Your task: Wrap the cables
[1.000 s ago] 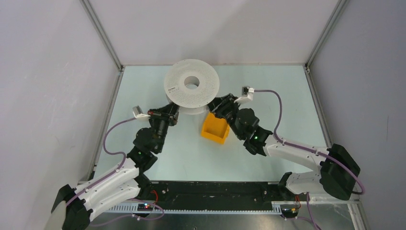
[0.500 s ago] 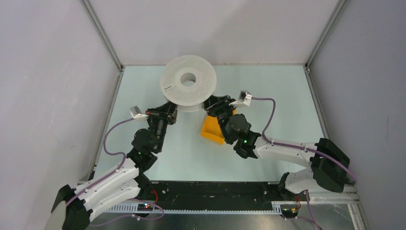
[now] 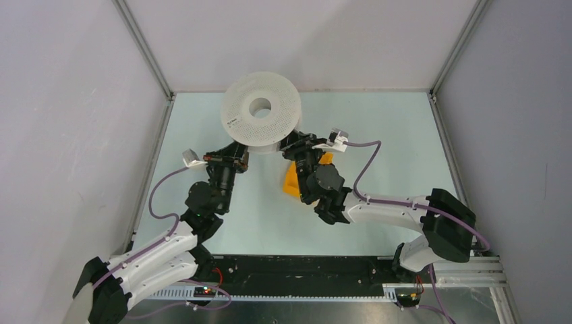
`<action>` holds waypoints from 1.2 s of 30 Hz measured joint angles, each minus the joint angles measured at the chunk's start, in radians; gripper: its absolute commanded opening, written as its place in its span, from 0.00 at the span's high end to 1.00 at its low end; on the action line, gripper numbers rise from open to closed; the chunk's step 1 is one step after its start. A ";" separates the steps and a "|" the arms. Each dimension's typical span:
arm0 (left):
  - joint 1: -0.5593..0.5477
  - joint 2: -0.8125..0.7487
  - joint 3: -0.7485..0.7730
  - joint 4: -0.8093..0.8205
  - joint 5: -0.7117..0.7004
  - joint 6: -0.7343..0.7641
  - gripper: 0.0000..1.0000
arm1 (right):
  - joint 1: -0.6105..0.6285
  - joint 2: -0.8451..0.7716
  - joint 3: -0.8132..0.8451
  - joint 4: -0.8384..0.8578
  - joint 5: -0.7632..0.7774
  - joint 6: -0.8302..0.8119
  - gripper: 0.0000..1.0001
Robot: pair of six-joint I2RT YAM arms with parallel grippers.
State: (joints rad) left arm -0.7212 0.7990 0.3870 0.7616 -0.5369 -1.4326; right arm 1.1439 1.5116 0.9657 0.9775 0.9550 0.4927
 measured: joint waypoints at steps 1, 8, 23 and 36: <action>0.000 0.000 0.000 0.001 0.000 0.000 1.00 | 0.002 0.000 0.000 0.003 0.004 -0.011 0.65; 0.000 -0.006 -0.007 0.009 0.011 0.003 1.00 | 0.013 -0.014 0.002 -0.031 -0.002 -0.088 0.54; 0.006 -0.033 -0.030 0.045 0.099 0.018 1.00 | 0.036 -0.198 -0.058 -0.256 -0.170 -0.240 0.47; 0.010 -0.027 -0.030 0.043 0.146 0.020 1.00 | 0.037 -0.295 -0.116 -0.355 -0.243 -0.240 0.42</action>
State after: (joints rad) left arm -0.7113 0.7719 0.3569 0.8047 -0.3908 -1.4128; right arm 1.1809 1.2163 0.8501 0.6224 0.7120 0.2523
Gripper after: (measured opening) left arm 0.022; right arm 0.574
